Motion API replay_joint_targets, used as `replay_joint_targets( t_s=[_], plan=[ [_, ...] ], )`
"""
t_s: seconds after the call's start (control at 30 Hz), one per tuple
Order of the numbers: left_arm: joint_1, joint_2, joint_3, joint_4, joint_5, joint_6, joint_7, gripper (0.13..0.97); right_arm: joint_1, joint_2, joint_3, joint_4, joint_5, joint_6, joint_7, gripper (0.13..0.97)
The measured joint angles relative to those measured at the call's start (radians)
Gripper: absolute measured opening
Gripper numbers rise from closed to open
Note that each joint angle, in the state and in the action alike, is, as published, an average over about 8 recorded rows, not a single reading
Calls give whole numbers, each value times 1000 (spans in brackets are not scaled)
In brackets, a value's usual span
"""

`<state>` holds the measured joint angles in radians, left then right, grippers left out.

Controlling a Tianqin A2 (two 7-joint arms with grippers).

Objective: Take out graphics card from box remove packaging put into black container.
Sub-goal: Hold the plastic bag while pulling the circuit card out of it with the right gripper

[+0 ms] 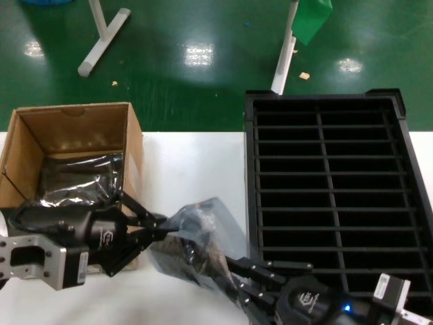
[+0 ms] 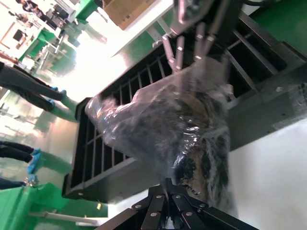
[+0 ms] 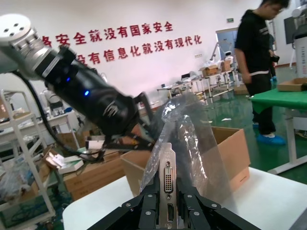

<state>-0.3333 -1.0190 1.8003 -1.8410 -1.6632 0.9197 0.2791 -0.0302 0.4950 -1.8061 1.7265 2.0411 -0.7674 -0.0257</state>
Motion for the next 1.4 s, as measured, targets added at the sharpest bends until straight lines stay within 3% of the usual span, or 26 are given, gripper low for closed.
replay_joint_targets(
  t_s=[0.23,0.63,1.4],
  plan=[
    [-7,-5,-7,-19,-4,-1,-7,142,7,-9,-28,-2,-18,-3,-13,202],
    [28,-36,-10,-35,0,10,19,142,37,-5,-49,9,-32,1,4,201],
    [14,-22,10,-14,12,25,39,142,78,39,-34,-38,-38,-25,-9,201]
  ],
)
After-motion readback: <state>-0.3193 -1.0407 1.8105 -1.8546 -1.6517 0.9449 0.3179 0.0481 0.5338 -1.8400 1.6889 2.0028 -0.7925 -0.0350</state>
